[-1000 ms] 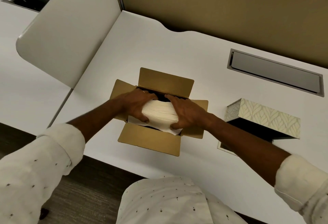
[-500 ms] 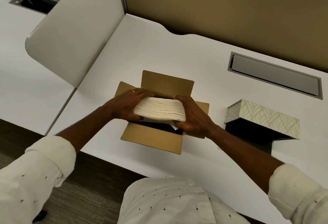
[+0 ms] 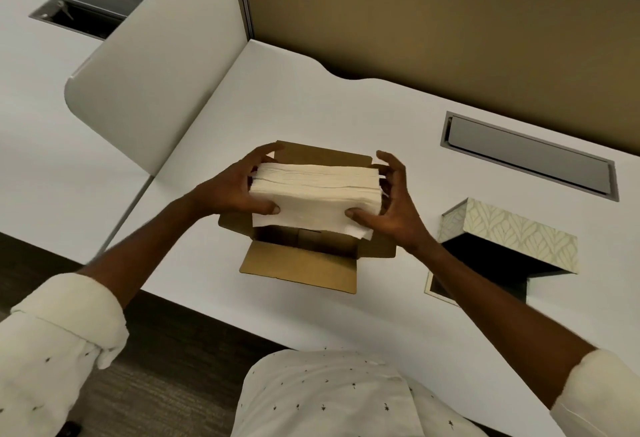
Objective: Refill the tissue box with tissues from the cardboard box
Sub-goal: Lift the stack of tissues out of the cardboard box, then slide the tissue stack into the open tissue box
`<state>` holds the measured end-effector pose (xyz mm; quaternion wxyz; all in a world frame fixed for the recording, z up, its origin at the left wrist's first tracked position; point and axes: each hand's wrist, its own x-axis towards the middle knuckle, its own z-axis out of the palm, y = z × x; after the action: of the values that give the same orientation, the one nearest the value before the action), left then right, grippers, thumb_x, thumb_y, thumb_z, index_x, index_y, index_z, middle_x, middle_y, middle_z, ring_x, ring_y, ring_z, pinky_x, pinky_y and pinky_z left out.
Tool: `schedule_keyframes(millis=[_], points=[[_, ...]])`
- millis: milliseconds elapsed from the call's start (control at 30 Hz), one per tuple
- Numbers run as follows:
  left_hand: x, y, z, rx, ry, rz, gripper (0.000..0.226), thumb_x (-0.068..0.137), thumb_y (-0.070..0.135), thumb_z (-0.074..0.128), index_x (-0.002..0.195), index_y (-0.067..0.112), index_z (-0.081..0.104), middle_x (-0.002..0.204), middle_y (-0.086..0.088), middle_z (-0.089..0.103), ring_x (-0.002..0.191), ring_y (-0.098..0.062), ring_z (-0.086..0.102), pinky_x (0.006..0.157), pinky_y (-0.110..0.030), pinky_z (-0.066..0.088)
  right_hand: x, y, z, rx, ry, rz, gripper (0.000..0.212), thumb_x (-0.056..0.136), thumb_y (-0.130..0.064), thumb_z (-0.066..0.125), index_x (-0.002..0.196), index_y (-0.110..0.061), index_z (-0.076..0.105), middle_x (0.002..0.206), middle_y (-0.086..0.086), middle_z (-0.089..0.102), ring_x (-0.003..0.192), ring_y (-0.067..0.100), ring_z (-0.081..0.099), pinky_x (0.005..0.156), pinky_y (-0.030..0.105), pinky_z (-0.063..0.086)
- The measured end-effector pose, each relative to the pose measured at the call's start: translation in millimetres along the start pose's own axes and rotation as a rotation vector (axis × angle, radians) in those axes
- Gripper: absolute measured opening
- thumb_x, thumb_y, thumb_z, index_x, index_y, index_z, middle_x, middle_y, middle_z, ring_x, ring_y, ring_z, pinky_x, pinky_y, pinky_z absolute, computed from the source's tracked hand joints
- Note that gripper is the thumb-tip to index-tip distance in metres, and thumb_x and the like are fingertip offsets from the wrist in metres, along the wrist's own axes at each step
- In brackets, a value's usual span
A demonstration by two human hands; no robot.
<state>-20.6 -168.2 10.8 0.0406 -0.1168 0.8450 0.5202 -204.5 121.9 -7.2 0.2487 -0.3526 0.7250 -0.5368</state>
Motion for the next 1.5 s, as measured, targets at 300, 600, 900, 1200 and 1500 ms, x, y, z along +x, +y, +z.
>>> schedule_keyframes(millis=[300, 600, 900, 1200, 1500], points=[[-28.3, 59.7, 82.1, -0.750, 0.208, -0.299, 0.053, 0.076, 0.035, 0.071, 0.124, 0.048, 0.054, 0.124, 0.006, 0.066, 0.112, -0.019, 0.063, 0.087, -0.034, 0.057, -45.7, -31.3, -29.1, 0.600, 0.063, 0.558, 0.063, 0.084, -0.033, 0.077, 0.141, -0.023, 0.053, 0.136, 0.012, 0.066, 0.097, 0.015, 0.075, 0.070, 0.028, 0.061], [-26.1, 99.1, 148.1, -0.931, 0.176, -0.485, 0.045, 0.092, 0.040, 0.064, 0.136, 0.038, 0.055, 0.128, -0.002, 0.066, 0.120, -0.024, 0.060, 0.090, -0.035, 0.054, -133.2, -28.1, -74.7, 0.688, 0.181, 0.632, 0.053, 0.085, -0.038, 0.077, 0.133, -0.024, 0.062, 0.122, 0.000, 0.075, 0.103, 0.013, 0.074, 0.080, 0.030, 0.062], [9.2, 160.4, 252.4, -0.774, 0.036, -0.406, 0.047, 0.095, 0.043, 0.059, 0.139, 0.029, 0.051, 0.138, -0.002, 0.061, 0.126, -0.023, 0.058, 0.109, -0.039, 0.045, -227.5, 1.9, -149.9, 0.915, 0.420, 0.745, 0.042, 0.085, -0.028, 0.078, 0.123, -0.012, 0.075, 0.131, 0.006, 0.072, 0.111, 0.013, 0.073, 0.090, 0.024, 0.060], [70.8, 167.1, 350.0, -0.870, -0.098, -0.643, 0.047, 0.095, 0.036, 0.057, 0.136, 0.013, 0.059, 0.129, -0.011, 0.068, 0.105, -0.021, 0.063, 0.083, -0.029, 0.048, -257.5, 68.9, -227.7, 0.729, 0.334, 0.891, 0.049, 0.084, -0.044, 0.075, 0.121, -0.012, 0.071, 0.123, 0.005, 0.076, 0.107, 0.013, 0.074, 0.086, 0.026, 0.060], [120.7, 146.3, 382.3, -0.788, 0.027, -0.636, 0.015, 0.095, 0.021, 0.060, 0.109, 0.018, 0.066, 0.097, 0.003, 0.074, 0.091, -0.014, 0.066, 0.076, -0.025, 0.050, -214.4, 127.5, -247.7, 0.549, 0.258, 0.865, 0.032, 0.097, -0.043, 0.063, 0.124, -0.025, 0.066, 0.122, -0.008, 0.075, 0.098, 0.002, 0.073, 0.082, 0.021, 0.055]])
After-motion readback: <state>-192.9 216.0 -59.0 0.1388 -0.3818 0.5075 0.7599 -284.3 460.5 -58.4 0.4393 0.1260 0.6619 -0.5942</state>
